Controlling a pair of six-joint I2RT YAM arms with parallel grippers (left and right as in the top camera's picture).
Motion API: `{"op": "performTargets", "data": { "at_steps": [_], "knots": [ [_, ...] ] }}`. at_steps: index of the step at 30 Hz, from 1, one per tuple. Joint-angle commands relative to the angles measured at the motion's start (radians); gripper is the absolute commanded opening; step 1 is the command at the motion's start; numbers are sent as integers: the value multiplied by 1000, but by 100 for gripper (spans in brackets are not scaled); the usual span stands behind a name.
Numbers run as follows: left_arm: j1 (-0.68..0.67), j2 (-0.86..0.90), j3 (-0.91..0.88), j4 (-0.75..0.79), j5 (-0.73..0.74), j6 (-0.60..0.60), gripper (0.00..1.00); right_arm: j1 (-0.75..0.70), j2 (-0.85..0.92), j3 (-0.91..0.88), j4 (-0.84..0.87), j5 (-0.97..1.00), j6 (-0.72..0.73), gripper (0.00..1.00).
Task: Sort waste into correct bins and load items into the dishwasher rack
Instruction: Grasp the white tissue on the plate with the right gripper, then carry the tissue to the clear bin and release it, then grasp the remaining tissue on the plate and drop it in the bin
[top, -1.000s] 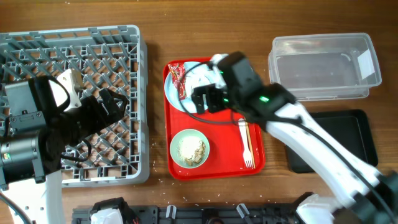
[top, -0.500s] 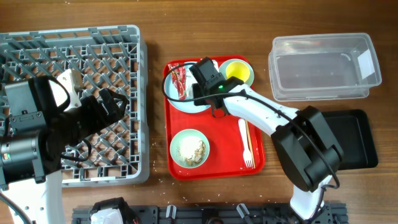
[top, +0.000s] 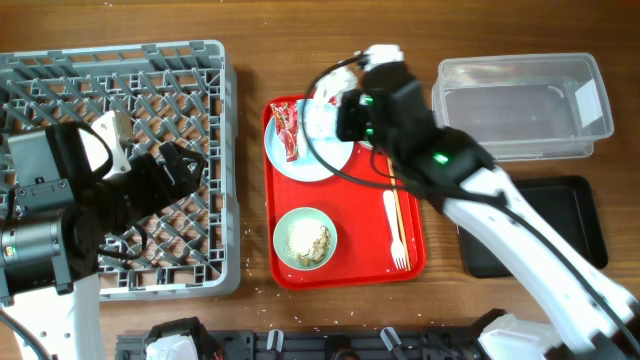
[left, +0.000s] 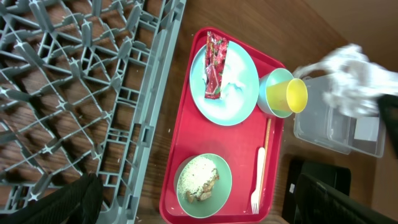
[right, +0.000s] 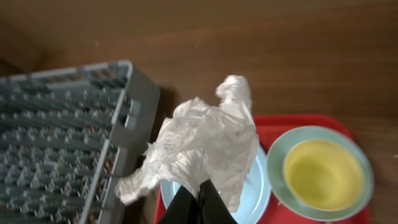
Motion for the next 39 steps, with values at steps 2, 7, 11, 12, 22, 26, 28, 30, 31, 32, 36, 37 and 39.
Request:
{"op": "performTargets", "data": {
  "at_steps": [2,7,11,12,22,26,28,30,31,32,36,37,39],
  "knots": [
    [5,-2,12,2,-2,-8,100,-61,-106,12,-53,262,1,4],
    [5,-2,12,2,-1,-8,100,-375,-74,11,-86,274,-1,4],
    [5,-2,12,2,-1,-8,100,-627,67,11,-21,-9,-71,44],
    [5,-2,12,2,-2,-8,100,-663,119,11,8,-93,-115,100],
    [5,-2,12,2,-1,-8,100,-601,-24,10,15,-865,4,100],
    [5,-2,12,2,-2,-8,100,-292,63,7,4,-595,0,86],
    [5,-2,12,2,-1,-8,100,-113,158,7,19,-356,10,81],
    [5,-2,12,2,-1,-8,100,-13,252,7,35,-189,96,74],
    [5,-2,12,2,-1,-8,100,13,300,7,47,-148,142,68],
    [5,-2,12,2,-1,-8,100,28,357,7,69,-146,158,67],
    [5,-2,12,2,-2,-8,100,32,511,7,100,-147,169,65],
    [5,-2,12,2,-1,-8,100,32,549,7,124,-156,190,62],
    [5,-2,12,2,-2,-8,100,32,603,7,164,-192,192,56]
  ]
}}
